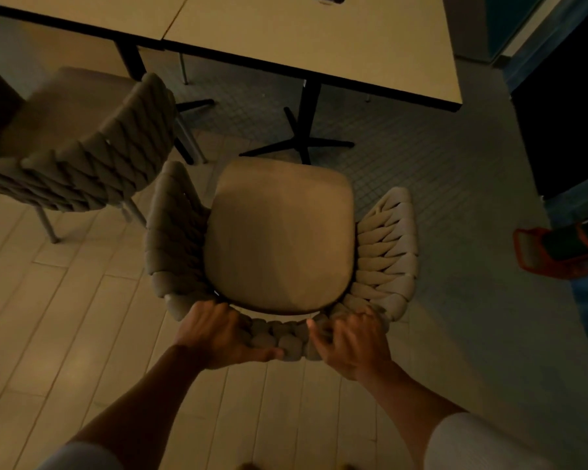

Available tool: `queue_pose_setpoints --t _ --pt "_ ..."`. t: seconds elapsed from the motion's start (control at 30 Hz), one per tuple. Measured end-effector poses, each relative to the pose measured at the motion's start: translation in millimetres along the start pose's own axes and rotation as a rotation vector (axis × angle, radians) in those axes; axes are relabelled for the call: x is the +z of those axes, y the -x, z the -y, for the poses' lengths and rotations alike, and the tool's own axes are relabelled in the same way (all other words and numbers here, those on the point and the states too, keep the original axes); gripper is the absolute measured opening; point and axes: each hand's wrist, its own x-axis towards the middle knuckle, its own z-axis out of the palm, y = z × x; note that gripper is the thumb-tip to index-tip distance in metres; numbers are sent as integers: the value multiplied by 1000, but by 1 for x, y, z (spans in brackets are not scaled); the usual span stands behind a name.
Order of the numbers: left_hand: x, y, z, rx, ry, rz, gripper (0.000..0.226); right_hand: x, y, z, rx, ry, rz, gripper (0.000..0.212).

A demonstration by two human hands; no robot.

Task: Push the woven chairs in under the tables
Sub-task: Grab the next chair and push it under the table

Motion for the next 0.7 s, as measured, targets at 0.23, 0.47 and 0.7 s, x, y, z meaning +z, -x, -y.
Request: queue_pose_setpoints --t 0.23,0.47,0.7 --pt "-21 -39 22 32 -21 -6 107 0 -49 0 14 -2 64 85" --pt "-40 -87 40 51 -4 42 108 -2 -98 -9 15 -8 39 70" --pt "-61 -147 54 46 -14 60 106 -1 -159 -27 13 -21 23 60"
